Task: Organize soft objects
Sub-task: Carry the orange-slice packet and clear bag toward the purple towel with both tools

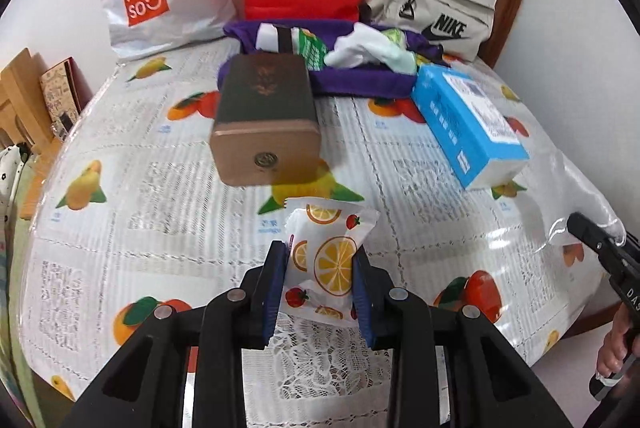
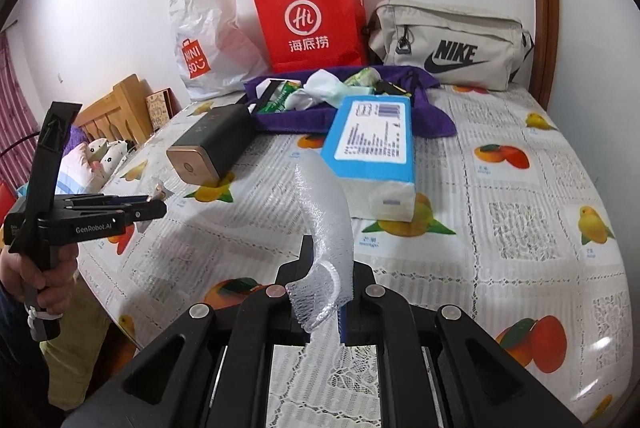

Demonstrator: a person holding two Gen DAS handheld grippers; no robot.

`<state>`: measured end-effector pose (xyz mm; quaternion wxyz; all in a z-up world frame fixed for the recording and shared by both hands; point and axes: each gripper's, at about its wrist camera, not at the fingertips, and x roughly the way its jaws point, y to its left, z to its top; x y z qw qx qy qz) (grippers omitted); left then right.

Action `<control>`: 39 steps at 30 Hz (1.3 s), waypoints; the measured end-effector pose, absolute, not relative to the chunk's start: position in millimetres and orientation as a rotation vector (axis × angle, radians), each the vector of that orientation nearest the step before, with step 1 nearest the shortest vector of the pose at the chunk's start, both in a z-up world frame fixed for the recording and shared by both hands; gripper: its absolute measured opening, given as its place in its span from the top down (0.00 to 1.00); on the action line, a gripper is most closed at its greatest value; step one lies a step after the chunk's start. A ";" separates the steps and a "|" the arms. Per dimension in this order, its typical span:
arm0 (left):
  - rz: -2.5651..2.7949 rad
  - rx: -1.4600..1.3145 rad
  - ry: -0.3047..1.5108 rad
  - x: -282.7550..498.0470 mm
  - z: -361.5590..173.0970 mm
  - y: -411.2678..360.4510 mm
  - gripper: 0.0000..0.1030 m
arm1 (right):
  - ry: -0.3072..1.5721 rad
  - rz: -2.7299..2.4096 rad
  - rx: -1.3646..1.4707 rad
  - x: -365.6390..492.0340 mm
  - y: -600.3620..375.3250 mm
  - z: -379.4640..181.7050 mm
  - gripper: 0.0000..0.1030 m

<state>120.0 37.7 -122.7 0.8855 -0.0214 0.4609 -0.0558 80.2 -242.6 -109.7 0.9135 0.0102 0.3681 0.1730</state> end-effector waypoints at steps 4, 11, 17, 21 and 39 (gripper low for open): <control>-0.109 -0.050 0.935 118.3 -108.1 41.1 0.71 | 0.748 0.365 -0.001 78.3 -237.5 -98.9 0.91; -0.118 -0.057 0.883 117.7 -80.4 40.5 0.71 | 0.731 0.359 -0.013 76.5 -234.5 -80.5 0.91; -0.116 -0.064 0.865 122.5 -65.6 40.9 0.71 | 0.727 0.351 0.006 80.5 -237.9 -67.8 0.91; -0.114 -0.070 0.854 126.9 -58.2 42.1 0.71 | 0.725 0.343 0.003 86.1 -236.4 -60.7 0.91; -0.092 -0.105 0.822 158.4 -35.8 56.9 0.71 | 0.670 0.348 -0.013 123.0 -231.6 -32.3 0.91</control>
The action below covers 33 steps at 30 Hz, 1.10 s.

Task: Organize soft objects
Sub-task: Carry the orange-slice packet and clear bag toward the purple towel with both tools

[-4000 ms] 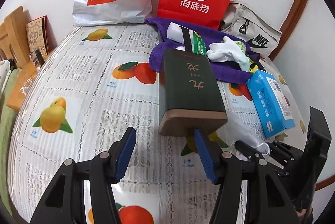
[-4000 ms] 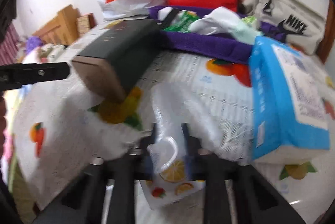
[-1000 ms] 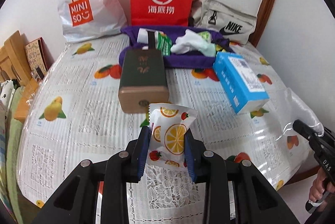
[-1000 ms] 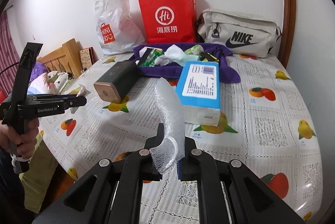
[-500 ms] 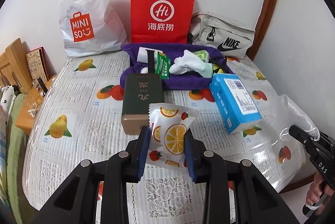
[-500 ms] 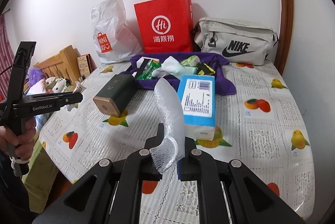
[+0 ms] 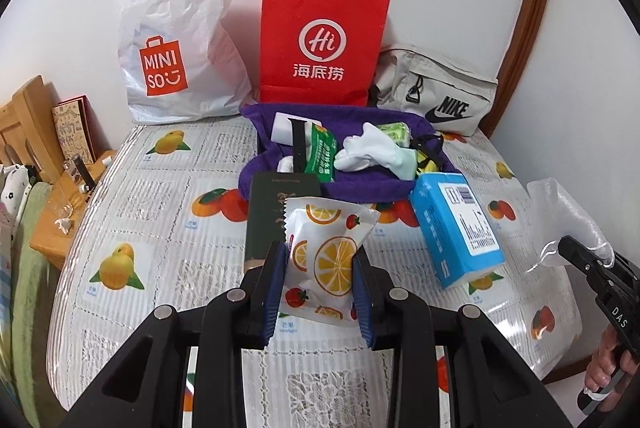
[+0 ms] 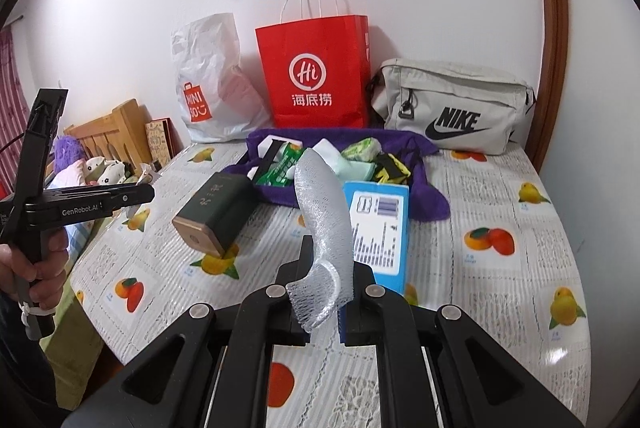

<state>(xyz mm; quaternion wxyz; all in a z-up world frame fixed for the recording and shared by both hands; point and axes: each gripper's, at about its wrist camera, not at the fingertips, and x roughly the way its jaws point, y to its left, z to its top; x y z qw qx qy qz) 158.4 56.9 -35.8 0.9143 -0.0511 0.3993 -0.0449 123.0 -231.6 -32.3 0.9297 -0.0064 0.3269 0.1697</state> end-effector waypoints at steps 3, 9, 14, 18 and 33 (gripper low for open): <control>-0.096 -0.104 0.823 166.4 -33.9 57.6 0.71 | 0.659 0.348 -0.013 131.6 -231.4 -29.2 0.91; -0.093 -0.102 0.812 188.7 -28.0 60.3 0.71 | 0.643 0.352 -0.027 154.2 -226.3 -20.0 0.91; -0.095 -0.105 0.806 212.9 -24.2 61.4 0.71 | 0.621 0.350 -0.043 177.9 -221.1 -10.2 0.91; -0.084 -0.102 0.803 233.5 -20.7 61.5 0.71 | 0.593 0.350 -0.048 199.7 -218.6 -3.0 0.91; -0.088 -0.093 0.798 301.4 -17.3 54.4 0.70 | 0.597 0.394 -0.056 287.8 -205.3 -2.8 0.91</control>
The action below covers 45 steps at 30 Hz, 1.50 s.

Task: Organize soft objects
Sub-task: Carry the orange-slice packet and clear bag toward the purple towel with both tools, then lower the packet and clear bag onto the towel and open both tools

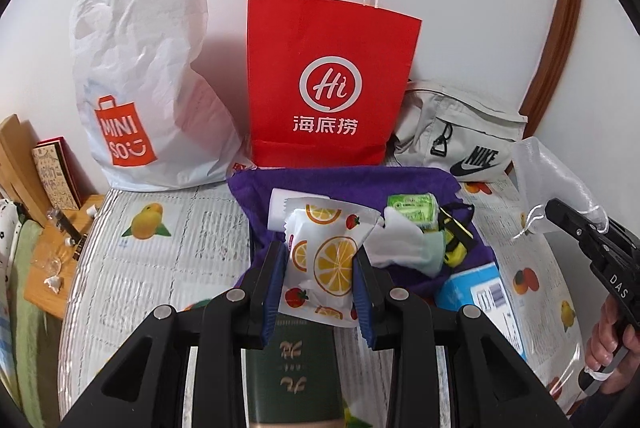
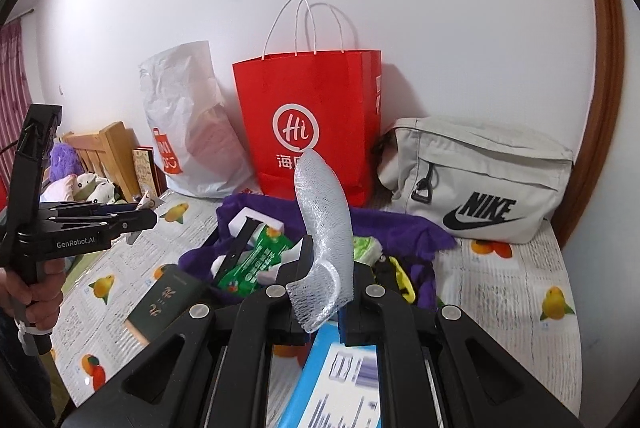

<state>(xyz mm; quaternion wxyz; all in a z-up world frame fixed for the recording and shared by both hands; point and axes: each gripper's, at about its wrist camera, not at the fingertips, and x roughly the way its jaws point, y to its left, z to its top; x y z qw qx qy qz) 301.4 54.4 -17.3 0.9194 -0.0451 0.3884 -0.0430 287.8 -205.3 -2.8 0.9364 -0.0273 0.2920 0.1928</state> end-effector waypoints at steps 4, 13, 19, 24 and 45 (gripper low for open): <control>-0.094 -0.094 0.799 321.8 -19.9 52.3 0.70 | 0.603 0.404 -0.069 308.0 -201.0 -6.1 0.91; -0.114 -0.096 0.841 371.9 -40.9 40.9 0.70 | 0.645 0.423 -0.084 355.6 -195.2 -24.3 0.91; -0.126 -0.108 0.888 396.2 -65.0 36.7 0.70 | 0.680 0.416 -0.063 376.3 -196.6 -45.6 0.91; -0.128 -0.121 0.919 406.2 -82.2 37.2 0.70 | 0.747 0.423 -0.059 390.0 -191.7 -68.0 0.91; -0.125 -0.121 1.002 423.6 -122.8 36.6 0.67 | 0.862 0.385 -0.077 416.5 -206.8 -110.7 0.79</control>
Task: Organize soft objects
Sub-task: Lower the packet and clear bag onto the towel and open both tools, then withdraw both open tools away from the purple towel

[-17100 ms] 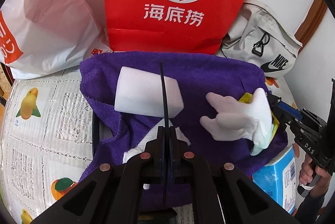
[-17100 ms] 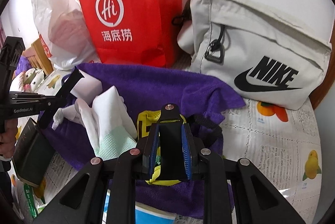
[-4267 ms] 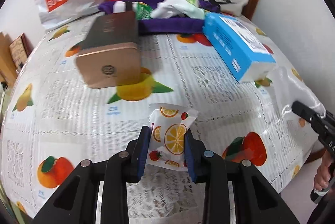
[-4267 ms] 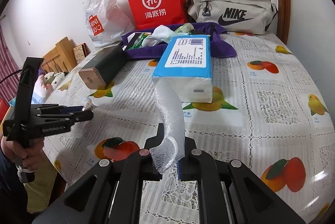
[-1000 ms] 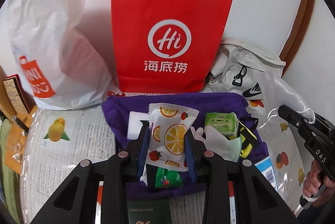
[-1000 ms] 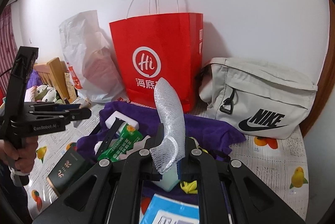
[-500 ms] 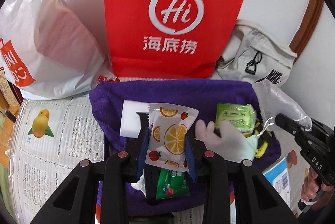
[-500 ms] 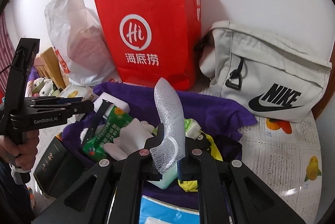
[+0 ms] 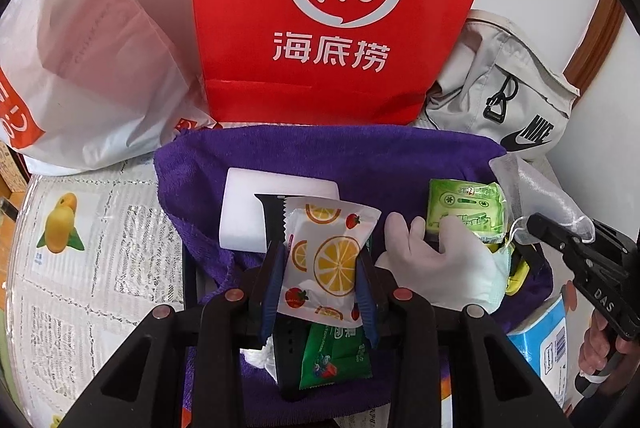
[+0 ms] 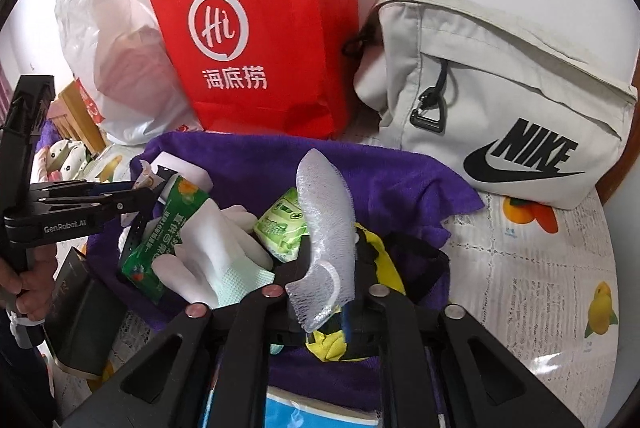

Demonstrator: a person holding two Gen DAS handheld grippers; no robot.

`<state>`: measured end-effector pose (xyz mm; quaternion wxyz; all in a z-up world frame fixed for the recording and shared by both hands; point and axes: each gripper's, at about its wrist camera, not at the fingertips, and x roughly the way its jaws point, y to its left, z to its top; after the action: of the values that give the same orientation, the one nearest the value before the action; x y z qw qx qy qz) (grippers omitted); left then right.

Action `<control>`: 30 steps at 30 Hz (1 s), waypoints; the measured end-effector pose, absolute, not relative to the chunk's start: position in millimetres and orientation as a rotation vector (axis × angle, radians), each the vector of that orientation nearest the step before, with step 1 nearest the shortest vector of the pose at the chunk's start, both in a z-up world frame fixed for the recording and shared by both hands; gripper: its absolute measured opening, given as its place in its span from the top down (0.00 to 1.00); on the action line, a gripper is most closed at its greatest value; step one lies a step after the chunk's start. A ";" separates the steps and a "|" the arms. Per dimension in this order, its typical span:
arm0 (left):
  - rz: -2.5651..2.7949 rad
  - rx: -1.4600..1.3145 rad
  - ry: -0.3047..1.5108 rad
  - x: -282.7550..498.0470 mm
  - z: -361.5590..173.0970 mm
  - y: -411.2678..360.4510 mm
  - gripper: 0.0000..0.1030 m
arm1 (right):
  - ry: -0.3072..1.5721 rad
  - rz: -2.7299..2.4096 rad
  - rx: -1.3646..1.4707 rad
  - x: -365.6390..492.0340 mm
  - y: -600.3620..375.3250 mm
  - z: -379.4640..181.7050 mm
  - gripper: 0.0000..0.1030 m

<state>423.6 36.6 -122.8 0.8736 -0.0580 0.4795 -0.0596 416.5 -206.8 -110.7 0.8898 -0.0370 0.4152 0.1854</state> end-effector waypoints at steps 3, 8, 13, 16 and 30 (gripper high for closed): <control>-0.121 -0.124 1.001 423.9 -123.8 37.1 0.67 | 0.855 0.402 -0.080 415.0 -204.0 -110.2 0.49; -0.126 -0.125 1.011 425.0 -127.2 34.1 0.67 | 0.841 0.420 -0.110 410.3 -197.0 -108.4 0.47; -0.127 -0.125 1.019 426.1 -130.0 31.0 0.64 | 0.835 0.425 -0.109 409.5 -197.6 -106.8 0.47; -0.124 -0.129 1.024 426.9 -132.2 30.0 0.61 | 0.828 0.428 -0.101 408.3 -198.8 -103.5 0.46; -0.124 -0.121 1.048 428.2 -132.3 20.9 0.29 | 0.816 0.433 -0.086 406.1 -198.7 -99.2 0.45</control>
<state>428.2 20.9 -132.3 0.8623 -0.0577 0.4996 -0.0591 406.1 -198.7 -99.2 0.8944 -0.0414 0.3933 0.2089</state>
